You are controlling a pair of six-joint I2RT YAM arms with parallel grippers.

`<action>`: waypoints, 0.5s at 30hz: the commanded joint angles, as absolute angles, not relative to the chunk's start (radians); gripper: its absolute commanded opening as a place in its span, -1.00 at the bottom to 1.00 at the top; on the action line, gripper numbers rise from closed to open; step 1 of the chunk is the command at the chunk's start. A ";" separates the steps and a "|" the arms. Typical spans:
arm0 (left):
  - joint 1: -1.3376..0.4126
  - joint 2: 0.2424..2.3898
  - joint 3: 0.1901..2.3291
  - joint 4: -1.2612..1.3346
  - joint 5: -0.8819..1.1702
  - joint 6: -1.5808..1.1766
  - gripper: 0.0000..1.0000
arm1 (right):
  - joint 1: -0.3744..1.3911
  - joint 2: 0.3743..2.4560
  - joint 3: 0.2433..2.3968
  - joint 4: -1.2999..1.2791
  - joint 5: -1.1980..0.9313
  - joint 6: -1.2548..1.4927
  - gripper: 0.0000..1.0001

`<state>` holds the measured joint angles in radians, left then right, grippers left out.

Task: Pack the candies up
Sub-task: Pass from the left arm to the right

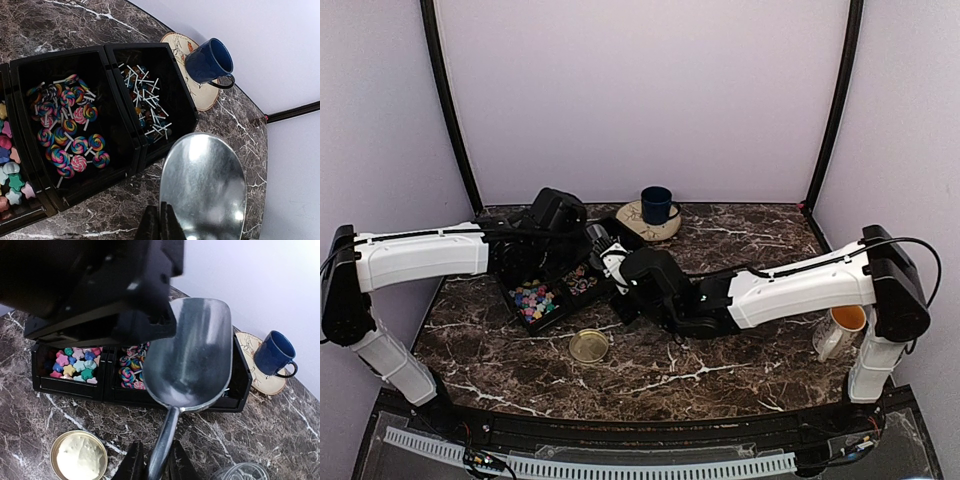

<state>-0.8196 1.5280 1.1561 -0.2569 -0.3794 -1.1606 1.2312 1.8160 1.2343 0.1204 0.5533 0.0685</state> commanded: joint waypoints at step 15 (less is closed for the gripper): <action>-0.828 1.485 1.102 -0.221 -0.362 -1.119 -0.55 | 1.233 1.772 1.208 0.182 0.569 0.062 -1.00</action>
<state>-0.8223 1.5269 1.1313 -0.2279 -0.3771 -1.1744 1.2293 1.8236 1.2343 0.1352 0.6098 0.0624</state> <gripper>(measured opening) 0.171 0.068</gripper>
